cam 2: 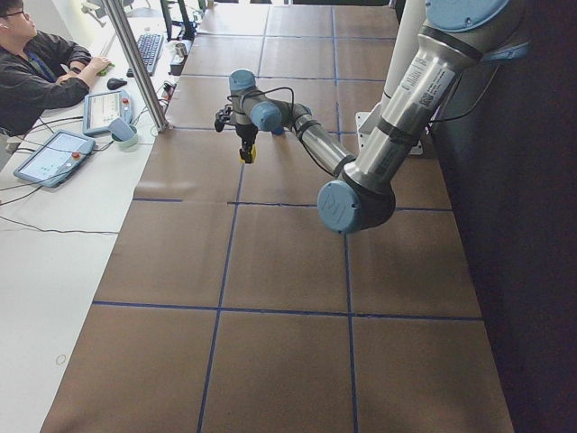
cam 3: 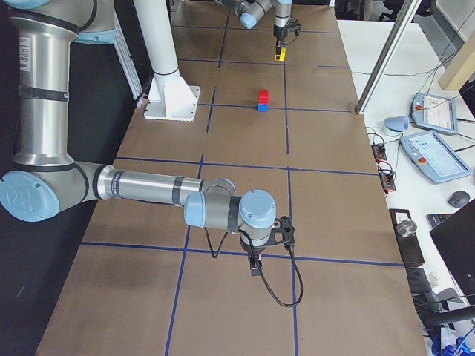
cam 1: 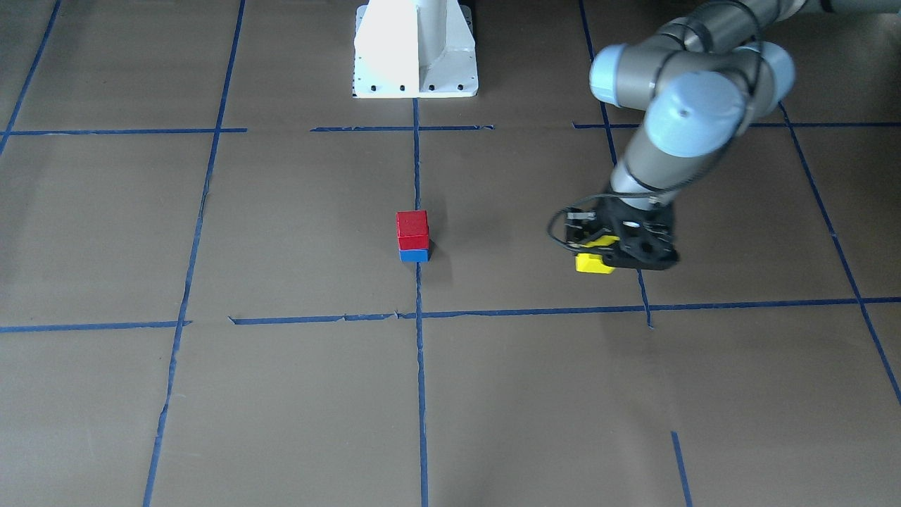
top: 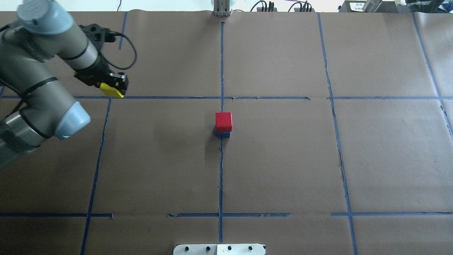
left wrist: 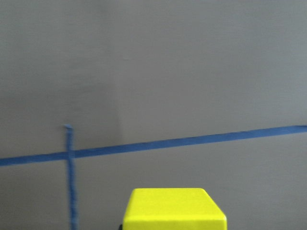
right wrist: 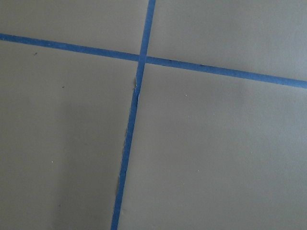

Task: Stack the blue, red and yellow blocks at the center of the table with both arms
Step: 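Carry the yellow cube with the left gripper onto the red cube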

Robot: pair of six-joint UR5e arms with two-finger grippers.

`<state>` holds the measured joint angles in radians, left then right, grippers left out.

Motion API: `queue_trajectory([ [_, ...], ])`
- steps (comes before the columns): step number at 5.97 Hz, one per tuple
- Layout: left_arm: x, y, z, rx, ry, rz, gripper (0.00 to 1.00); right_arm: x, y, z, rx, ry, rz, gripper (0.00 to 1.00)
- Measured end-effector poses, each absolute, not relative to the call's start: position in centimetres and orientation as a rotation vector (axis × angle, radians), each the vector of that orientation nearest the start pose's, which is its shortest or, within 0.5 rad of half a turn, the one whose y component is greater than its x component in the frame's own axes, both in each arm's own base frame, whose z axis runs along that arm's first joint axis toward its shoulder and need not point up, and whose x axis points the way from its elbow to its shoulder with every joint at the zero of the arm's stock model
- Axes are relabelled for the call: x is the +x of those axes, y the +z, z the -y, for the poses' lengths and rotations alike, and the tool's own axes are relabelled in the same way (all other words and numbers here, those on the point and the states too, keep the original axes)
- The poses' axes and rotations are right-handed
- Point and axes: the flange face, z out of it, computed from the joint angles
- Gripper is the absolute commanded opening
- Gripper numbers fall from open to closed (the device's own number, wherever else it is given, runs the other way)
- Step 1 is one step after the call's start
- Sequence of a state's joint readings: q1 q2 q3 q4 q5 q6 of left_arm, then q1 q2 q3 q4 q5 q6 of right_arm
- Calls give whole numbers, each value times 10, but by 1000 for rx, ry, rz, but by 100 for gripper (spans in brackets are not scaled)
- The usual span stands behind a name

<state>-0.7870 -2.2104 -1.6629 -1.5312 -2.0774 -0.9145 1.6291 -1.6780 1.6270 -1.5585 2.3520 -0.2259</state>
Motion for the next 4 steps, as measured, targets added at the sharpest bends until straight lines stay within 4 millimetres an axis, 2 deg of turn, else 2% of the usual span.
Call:
queue_trajectory([
  [1, 467, 184, 523, 73, 14, -859, 18, 89, 680, 439, 74, -143, 779, 100],
  [2, 508, 132, 518, 54, -25, -879, 18, 89, 680, 438, 73, -143, 779, 100],
  [3, 543, 97, 513, 39, -49, -879, 18, 89, 680, 438, 73, -143, 779, 100],
  [4, 561, 86, 506, 35, -55, -871, 18, 89, 681, 438, 72, -143, 779, 100],
])
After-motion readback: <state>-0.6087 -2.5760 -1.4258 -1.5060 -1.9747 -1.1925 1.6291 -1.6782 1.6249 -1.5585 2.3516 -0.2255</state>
